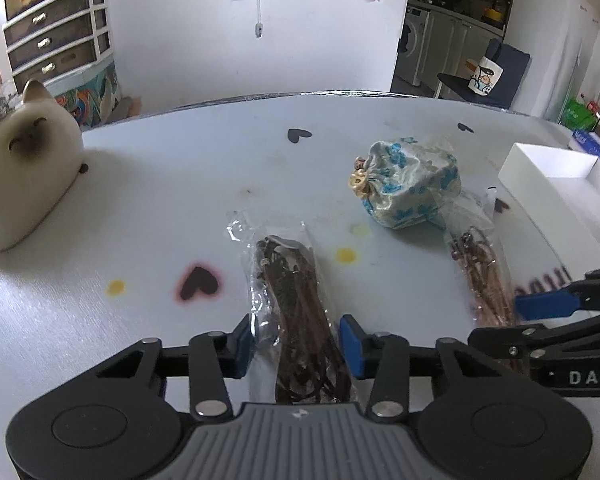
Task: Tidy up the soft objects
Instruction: 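Lift the dark and tan cord bags off the table with both tools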
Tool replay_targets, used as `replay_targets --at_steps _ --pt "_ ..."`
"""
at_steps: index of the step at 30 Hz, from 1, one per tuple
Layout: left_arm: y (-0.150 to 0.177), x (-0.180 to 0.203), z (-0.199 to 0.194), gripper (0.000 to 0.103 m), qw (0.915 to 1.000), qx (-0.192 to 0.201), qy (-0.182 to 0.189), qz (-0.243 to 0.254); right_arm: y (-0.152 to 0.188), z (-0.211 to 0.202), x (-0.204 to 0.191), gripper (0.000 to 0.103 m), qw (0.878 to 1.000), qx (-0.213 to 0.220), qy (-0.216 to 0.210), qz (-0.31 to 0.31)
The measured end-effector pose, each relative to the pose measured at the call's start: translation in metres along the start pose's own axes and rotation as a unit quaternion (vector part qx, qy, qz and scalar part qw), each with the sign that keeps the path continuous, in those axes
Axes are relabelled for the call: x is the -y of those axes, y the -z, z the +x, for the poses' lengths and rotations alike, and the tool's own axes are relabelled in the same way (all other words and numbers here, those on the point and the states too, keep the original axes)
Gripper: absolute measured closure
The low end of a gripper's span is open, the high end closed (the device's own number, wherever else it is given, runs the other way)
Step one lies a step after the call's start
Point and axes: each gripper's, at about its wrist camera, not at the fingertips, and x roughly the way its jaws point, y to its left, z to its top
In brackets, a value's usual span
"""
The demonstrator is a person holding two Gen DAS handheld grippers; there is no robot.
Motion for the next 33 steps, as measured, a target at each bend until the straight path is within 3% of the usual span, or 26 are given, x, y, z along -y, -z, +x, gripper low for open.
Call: replay_targets --at_steps 5,10,26,33 --pt "0.003 0.002 -0.009 0.065 0.9998 -0.001 0.009 -0.016 0.002 -0.005 0.000 0.067 1.000 -0.001 -0.010 0.001" --pt "0.008 0.005 -0.026 0.067 0.9995 0.009 0.014 -0.028 0.006 -0.015 0.001 0.073 1.000 0.007 -0.019 0.004" --pt "0.015 0.027 -0.099 0.068 0.9942 0.085 0.021 -0.063 0.016 -0.089 -0.003 0.074 0.995 0.085 -0.037 -0.020" --pt "0.024 0.046 -0.114 0.068 0.9909 0.095 0.029 -0.091 0.029 -0.108 0.007 0.074 0.995 0.092 -0.035 -0.019"
